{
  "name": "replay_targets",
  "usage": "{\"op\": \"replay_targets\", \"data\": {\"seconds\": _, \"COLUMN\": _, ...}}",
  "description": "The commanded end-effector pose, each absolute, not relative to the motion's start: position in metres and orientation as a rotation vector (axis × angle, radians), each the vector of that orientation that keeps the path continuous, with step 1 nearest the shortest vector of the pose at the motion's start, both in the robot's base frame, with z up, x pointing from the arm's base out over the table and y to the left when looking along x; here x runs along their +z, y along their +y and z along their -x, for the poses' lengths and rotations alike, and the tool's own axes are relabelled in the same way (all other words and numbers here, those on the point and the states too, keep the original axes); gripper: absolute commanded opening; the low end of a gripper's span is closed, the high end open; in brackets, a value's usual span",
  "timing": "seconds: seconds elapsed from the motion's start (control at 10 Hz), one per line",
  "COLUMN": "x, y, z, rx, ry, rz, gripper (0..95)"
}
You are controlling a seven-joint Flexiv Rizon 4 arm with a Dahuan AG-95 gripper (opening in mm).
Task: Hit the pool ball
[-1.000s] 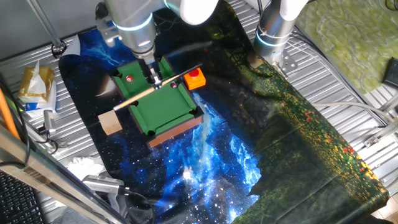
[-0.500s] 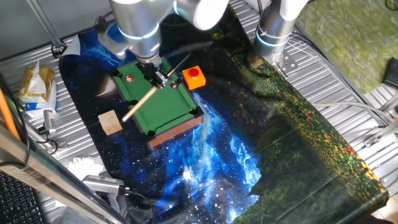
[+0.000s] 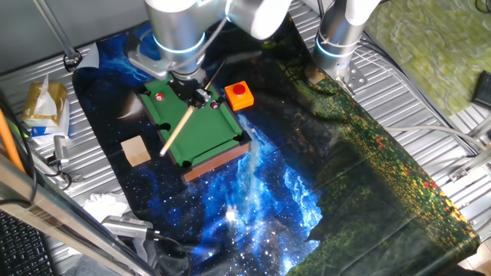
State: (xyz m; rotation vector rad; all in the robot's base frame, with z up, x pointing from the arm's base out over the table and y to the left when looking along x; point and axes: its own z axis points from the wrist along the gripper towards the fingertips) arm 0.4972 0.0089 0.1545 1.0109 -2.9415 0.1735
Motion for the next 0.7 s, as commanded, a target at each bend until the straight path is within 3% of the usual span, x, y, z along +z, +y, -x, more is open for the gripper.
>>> {"op": "replay_targets", "data": {"seconds": 0.1, "x": 0.1541, "y": 0.0088, "z": -0.4976, "rx": 0.192, "ry": -2.91, "rz": -1.117, "gripper": 0.0}}
{"op": "replay_targets", "data": {"seconds": 0.7, "x": 0.1541, "y": 0.0088, "z": -0.4976, "rx": 0.193, "ry": -2.896, "rz": -1.146, "gripper": 0.0}}
